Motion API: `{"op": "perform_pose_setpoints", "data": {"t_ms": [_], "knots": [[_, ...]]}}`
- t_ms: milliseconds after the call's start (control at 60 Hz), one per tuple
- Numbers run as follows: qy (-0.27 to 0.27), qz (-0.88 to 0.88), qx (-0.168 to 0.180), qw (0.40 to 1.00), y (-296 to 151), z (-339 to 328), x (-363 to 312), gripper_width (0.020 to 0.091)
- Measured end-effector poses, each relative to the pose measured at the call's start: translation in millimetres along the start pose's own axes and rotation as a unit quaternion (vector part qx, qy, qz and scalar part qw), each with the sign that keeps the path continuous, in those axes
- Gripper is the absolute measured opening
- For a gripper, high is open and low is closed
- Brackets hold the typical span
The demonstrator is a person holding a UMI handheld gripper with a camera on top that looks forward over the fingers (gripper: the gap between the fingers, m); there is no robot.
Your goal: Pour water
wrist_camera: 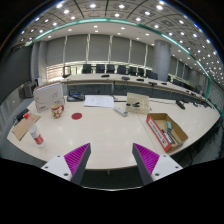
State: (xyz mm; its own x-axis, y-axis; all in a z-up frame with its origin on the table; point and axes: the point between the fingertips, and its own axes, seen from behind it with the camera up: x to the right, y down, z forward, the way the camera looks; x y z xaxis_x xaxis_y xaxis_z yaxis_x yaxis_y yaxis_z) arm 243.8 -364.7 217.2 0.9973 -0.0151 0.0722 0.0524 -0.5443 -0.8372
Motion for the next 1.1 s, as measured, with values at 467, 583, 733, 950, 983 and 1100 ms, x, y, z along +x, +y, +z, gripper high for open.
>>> {"op": "perform_pose_setpoints", "data": {"t_ms": [467,583,733,950,983,1100], "knots": [[-0.124,-0.044,-0.023,0.991,59.3,31.8,-239.3,0.0862],[-0.144,-0.039,-0.031,0.988,77.0,52.8,-316.3,0.0864],[-0.145,-0.029,-0.005,0.989,72.6,97.0,-394.9,0.0863],[-0.108,-0.019,0.047,0.993,50.1,167.1,-441.0,0.0735],[-0.103,-0.017,0.055,0.993,47.5,173.6,-441.5,0.0671],[-0.094,-0.013,0.077,0.993,38.1,183.3,-447.8,0.0517]]}}
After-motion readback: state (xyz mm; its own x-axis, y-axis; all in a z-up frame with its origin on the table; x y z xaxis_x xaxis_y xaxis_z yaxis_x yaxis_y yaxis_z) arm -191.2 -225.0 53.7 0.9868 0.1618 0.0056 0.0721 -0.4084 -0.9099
